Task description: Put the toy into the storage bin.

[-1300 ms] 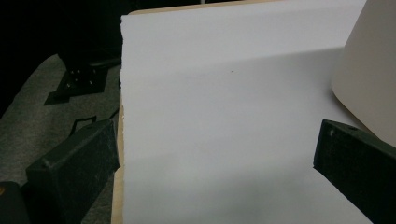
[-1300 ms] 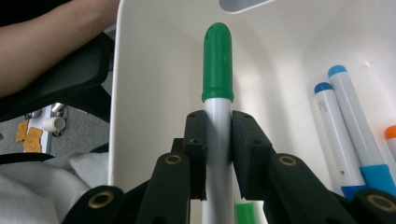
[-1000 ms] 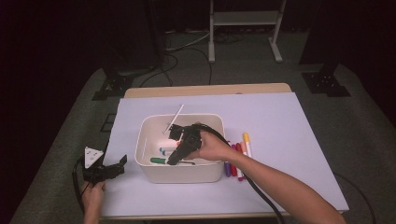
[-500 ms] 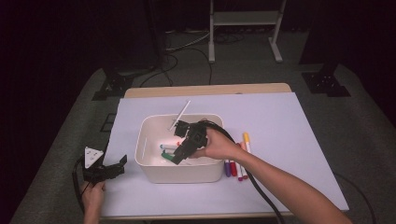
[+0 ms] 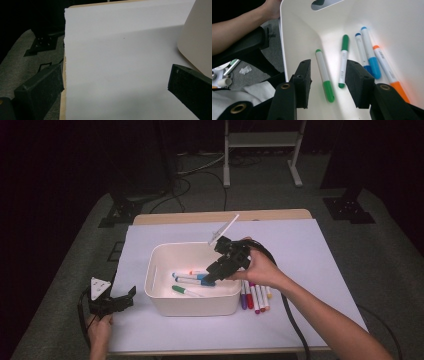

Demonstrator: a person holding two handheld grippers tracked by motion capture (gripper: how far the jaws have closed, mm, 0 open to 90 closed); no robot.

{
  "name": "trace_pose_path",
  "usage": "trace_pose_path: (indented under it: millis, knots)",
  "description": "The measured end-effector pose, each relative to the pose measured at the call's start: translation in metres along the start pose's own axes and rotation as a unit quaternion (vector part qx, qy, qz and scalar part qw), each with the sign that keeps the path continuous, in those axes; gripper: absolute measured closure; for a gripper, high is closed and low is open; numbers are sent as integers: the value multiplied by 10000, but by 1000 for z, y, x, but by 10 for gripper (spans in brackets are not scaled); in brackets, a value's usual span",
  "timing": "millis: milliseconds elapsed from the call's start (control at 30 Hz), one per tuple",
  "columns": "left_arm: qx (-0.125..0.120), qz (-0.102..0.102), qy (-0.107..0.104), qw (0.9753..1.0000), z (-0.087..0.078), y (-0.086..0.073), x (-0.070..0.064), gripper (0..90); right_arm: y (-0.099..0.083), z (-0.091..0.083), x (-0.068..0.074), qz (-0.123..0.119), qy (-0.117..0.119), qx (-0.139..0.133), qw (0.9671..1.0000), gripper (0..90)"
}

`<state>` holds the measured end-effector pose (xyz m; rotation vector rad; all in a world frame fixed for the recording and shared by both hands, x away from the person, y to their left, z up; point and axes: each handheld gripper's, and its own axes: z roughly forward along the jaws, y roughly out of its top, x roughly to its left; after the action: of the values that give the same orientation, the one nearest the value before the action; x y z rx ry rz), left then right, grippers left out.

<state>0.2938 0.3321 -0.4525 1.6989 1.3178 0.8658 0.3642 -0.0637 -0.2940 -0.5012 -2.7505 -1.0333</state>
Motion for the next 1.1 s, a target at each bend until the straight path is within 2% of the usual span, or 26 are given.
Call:
trace_pose_path:
  millis: [167, 567, 800, 933, 967, 1100]
  knots:
    - [-6, 8, 4, 10000, 0, 0, 0, 0, -12, -22, -4, 158, -149, -162, 9996, 545]
    - [4, 14, 9, 10000, 0, 0, 0, 0, -44, -61, -14, 444, -424, -451, 9971, 533]
    - [-3, 20, 16, 10000, 0, 0, 0, 0, -65, -74, -21, 585, -564, -572, 9951, 530]
    - [-1, 20, 19, 10000, 0, 0, 0, 0, -74, -77, -24, 673, -614, -587, 9941, 529]
    - [-10, 37, 25, 10000, 0, 0, 0, 0, -83, -77, -28, 737, -647, -600, 9934, 528]
    - [-23, 17, 22, 10000, 0, 0, -1, 0, -97, -74, -34, 854, -712, -579, 9921, 525]
